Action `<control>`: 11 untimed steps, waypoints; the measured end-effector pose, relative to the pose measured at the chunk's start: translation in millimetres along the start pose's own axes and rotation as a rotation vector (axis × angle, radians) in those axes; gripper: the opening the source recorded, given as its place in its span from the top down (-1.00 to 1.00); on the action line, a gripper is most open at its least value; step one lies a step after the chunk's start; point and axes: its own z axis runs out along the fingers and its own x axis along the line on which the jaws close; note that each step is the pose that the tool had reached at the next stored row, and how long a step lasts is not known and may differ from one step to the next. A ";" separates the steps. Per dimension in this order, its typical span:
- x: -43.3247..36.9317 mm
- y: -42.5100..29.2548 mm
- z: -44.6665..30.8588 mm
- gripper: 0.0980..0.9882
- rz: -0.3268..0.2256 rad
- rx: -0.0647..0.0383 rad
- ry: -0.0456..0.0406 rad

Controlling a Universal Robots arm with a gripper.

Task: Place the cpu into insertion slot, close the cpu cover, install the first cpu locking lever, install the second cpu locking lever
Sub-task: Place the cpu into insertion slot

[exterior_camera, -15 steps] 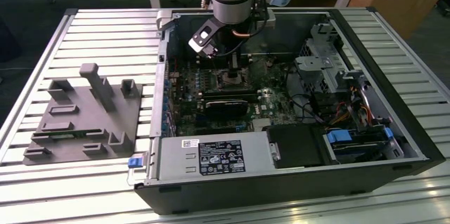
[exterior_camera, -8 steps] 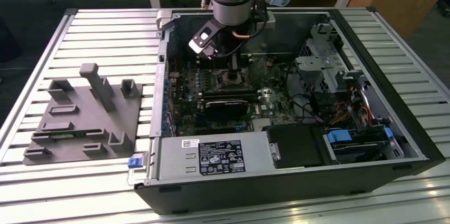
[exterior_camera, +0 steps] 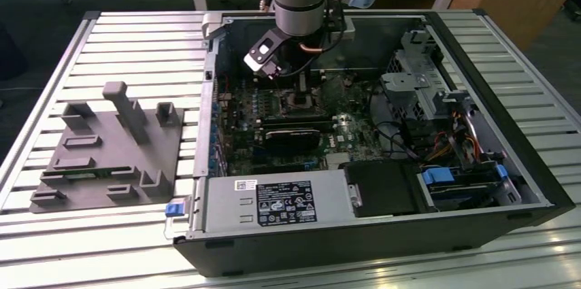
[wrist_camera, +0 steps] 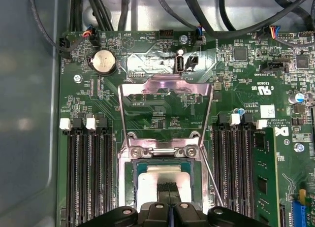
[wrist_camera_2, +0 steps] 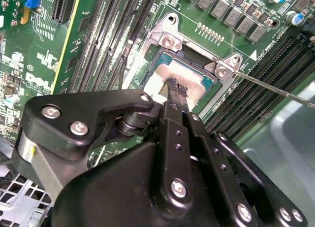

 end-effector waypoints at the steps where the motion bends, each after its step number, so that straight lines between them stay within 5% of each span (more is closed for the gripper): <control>1: 0.0 0.0 0.1 0.98 0.000 0.000 0.0000; 11: 0.2 0.0 1.0 0.98 0.000 -0.001 0.0012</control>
